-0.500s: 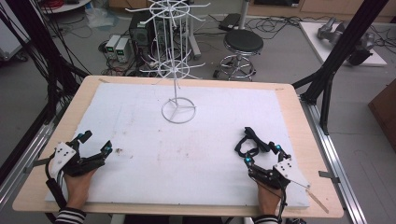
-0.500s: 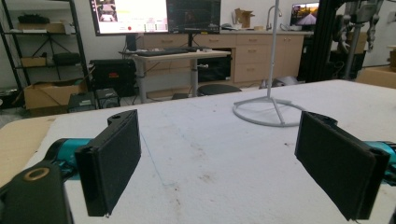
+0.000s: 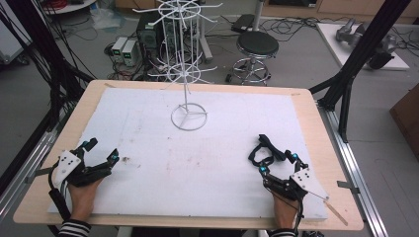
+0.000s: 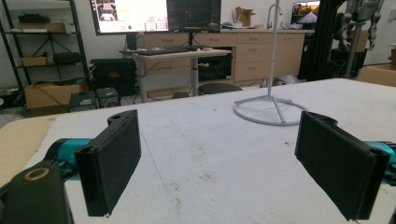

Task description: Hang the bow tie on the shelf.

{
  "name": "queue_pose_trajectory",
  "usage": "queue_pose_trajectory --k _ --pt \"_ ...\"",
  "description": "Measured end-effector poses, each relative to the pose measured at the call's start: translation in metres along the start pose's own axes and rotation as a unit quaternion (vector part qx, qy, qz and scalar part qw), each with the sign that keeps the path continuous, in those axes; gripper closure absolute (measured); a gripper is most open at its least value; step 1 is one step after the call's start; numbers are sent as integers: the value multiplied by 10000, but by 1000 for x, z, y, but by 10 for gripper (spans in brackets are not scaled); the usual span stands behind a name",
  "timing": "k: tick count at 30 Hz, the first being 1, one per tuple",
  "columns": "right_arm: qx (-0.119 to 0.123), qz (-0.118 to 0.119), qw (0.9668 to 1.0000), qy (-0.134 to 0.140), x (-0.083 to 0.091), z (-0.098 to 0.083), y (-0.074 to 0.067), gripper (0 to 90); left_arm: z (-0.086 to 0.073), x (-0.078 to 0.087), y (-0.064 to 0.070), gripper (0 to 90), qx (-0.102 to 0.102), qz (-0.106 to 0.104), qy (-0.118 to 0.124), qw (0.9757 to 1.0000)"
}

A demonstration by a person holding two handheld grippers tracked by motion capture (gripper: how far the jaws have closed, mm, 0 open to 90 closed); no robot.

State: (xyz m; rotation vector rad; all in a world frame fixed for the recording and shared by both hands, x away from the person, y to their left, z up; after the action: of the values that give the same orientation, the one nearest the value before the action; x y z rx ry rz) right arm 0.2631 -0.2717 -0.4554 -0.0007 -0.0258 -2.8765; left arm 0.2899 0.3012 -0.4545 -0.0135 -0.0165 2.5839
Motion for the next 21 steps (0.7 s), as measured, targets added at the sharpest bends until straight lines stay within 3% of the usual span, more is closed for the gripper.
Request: queue_pose_trajectory --k 21 --pt "33 95 9996 -278 -6 1 1 107 0 0 1 149 -26 31 30 10000"
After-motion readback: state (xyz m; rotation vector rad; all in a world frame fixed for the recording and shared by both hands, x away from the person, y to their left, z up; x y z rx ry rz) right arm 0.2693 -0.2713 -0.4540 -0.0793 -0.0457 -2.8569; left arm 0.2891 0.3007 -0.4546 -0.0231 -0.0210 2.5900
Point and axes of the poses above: each handheld gripper's, and its own axes: x roughly backward along the jaws, z roughly out of its top, y roughly to its right, the point moved 2 cm from there along -x, roughly forward along the jaws, and after that the axes turned 7 degrees about -z, right-handed, at the moved point
